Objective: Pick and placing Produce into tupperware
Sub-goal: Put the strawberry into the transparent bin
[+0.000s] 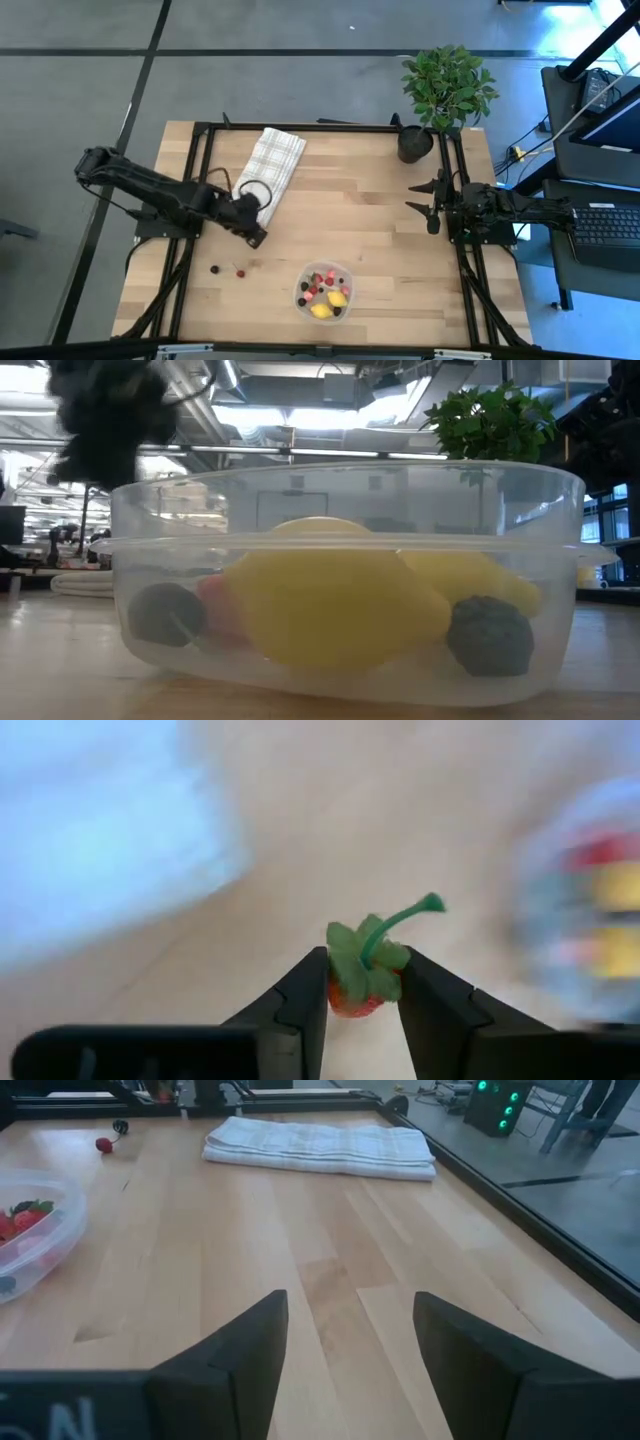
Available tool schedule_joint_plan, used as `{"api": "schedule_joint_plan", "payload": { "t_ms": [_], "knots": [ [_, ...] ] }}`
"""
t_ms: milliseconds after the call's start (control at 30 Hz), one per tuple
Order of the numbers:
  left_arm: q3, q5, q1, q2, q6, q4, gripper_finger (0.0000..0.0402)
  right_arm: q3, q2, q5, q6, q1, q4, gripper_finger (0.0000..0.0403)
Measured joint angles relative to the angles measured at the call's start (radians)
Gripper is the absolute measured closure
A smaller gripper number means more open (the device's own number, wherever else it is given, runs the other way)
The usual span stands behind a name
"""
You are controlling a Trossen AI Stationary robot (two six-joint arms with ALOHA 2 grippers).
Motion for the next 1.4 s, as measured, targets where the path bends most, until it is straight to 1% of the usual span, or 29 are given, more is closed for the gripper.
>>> {"api": "schedule_joint_plan", "payload": {
  "t_ms": [167,267,367,533,667,867,1000,1133,1400],
  "knots": [
    [0.071,-0.012,0.026,0.016,0.272,0.351,0.0307,0.000,0.000,0.000,-0.020,0.000,0.008,0.0184],
    [0.091,0.034,0.027,0.063,0.424,0.524,0.0307,0.000,0.000,0.000,-0.020,0.000,0.009,0.0184],
    [0.106,0.072,0.019,0.139,0.522,0.624,0.0307,0.000,0.000,0.000,-0.020,0.000,0.011,0.0184],
    [0.136,0.120,0.000,0.315,0.624,0.738,0.0307,0.000,0.000,0.000,-0.019,0.000,0.012,0.0184],
    [0.179,0.198,-0.019,0.450,0.694,0.858,0.0307,0.000,0.000,0.000,-0.020,0.000,0.011,0.0184],
    [0.286,0.263,-0.061,0.604,0.748,0.845,0.0308,0.000,0.000,0.000,-0.017,0.000,0.010,0.0184],
    [0.334,0.294,-0.075,0.681,0.778,0.819,0.0308,0.000,0.000,0.000,-0.017,0.000,0.010,0.0184],
    [0.365,0.302,-0.078,0.736,0.797,0.787,0.0308,0.000,0.000,0.000,-0.017,0.000,0.009,0.0184],
    [0.374,0.303,-0.078,0.811,0.795,0.784,0.0308,0.000,0.000,0.000,-0.015,0.000,0.005,0.0184]
  ]
}}
